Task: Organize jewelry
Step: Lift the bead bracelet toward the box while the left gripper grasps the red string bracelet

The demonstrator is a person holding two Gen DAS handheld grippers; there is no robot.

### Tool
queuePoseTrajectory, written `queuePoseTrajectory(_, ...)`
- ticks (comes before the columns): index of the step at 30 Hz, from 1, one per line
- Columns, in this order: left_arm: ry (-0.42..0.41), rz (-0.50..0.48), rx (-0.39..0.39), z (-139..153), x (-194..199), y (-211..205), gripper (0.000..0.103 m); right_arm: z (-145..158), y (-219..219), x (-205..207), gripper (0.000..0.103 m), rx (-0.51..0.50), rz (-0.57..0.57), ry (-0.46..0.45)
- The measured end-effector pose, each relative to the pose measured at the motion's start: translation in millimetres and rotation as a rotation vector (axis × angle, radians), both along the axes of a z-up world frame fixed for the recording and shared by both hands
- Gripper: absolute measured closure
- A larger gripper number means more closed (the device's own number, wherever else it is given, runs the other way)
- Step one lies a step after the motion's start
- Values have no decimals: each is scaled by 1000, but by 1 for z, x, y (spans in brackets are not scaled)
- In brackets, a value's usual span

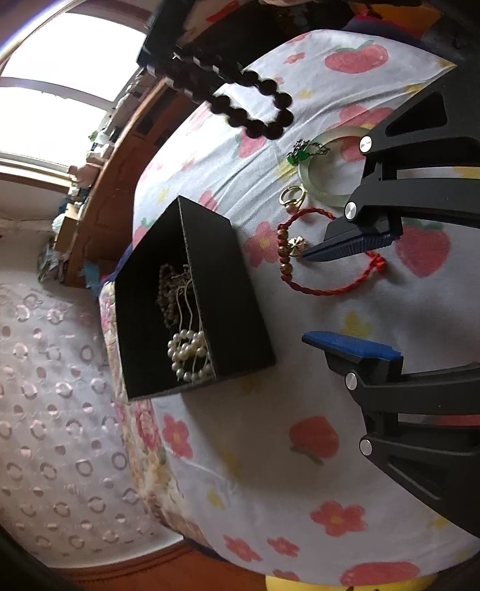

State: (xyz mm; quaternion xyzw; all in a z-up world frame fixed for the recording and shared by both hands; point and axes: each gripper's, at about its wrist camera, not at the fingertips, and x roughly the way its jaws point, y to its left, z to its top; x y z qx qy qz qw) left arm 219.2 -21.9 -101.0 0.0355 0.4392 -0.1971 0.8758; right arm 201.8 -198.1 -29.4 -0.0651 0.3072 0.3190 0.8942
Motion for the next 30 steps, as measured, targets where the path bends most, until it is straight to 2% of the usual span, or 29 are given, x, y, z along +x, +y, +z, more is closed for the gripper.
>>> queuePoseTrajectory(6,3,-14,29,-4,12,-8,71,14,-8,2,88,19,-12,-37)
queuePoseTrajectory(9,4,-15,27,-4,14,-8,85,16,-10,2,88,18,-13,-43)
queuePoseTrajectory(10,6,-16,26,-5,15,-8,95,16,-10,3,88,17,-14,-44)
queuePoseTrajectory(11,7,-14,25,-5,16,-8,100,16,-10,3,88,18,-13,-42)
queuePoseTrajectory(17,-19,-12,-4,3,10,-5,101,12,-11,3,88,21,-14,-31)
queuePoseTrajectory(30,-182,4,-81,72,-6,-1,101,23,-4,13,88,21,-7,-78)
